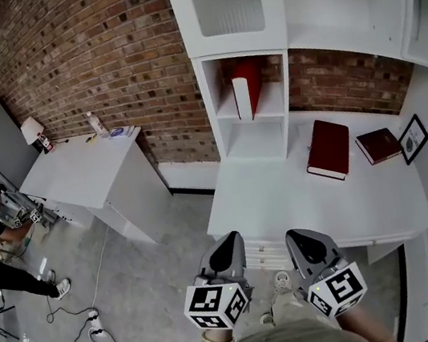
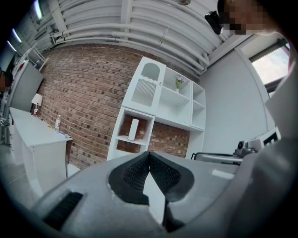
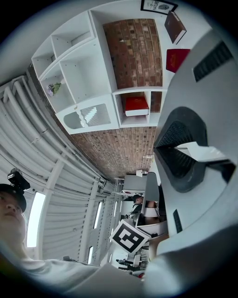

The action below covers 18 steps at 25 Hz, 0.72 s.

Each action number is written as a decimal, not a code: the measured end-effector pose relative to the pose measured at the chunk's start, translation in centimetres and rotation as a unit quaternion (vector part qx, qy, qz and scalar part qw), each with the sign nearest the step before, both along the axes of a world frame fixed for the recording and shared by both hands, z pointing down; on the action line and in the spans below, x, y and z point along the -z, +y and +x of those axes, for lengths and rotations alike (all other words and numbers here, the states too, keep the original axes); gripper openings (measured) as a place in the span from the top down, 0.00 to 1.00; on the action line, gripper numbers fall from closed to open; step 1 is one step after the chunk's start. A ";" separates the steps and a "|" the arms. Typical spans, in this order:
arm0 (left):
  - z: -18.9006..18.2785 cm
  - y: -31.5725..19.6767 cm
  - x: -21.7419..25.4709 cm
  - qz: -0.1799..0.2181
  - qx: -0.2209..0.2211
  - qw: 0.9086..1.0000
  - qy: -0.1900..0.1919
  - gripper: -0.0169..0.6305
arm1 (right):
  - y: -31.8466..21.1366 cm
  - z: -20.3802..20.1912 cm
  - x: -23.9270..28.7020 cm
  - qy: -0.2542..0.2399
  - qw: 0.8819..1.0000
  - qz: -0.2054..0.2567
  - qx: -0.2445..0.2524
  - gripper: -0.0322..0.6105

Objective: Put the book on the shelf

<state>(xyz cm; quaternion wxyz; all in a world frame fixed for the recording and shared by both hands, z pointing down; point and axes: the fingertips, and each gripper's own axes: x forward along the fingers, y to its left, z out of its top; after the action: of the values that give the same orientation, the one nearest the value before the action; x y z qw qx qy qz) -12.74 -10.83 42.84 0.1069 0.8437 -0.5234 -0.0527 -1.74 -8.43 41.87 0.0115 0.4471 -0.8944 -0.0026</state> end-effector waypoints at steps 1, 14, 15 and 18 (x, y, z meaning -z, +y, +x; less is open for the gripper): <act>0.1 0.0 0.0 0.001 -0.001 1.000 0.000 0.96 | 0.0 0.1 0.0 -0.001 1.000 0.000 -0.001 0.94; 0.2 0.0 0.0 -0.002 -0.012 1.000 0.000 0.96 | 0.1 0.5 -0.1 0.001 1.000 -0.001 -0.009 0.94; 0.3 0.0 0.0 -0.002 -0.012 1.000 -0.001 0.96 | 0.1 0.5 -0.1 0.001 1.000 -0.001 -0.009 0.94; 0.3 0.1 0.1 -0.003 -0.013 1.000 -0.001 0.96 | 0.2 0.6 0.0 0.003 1.000 -0.001 -0.009 0.94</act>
<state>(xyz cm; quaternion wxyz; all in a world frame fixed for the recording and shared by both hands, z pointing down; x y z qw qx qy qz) -12.42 -10.69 42.76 0.1095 0.8501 -0.5127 -0.0492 -1.18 -8.26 41.87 0.0142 0.4548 -0.8905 -0.0027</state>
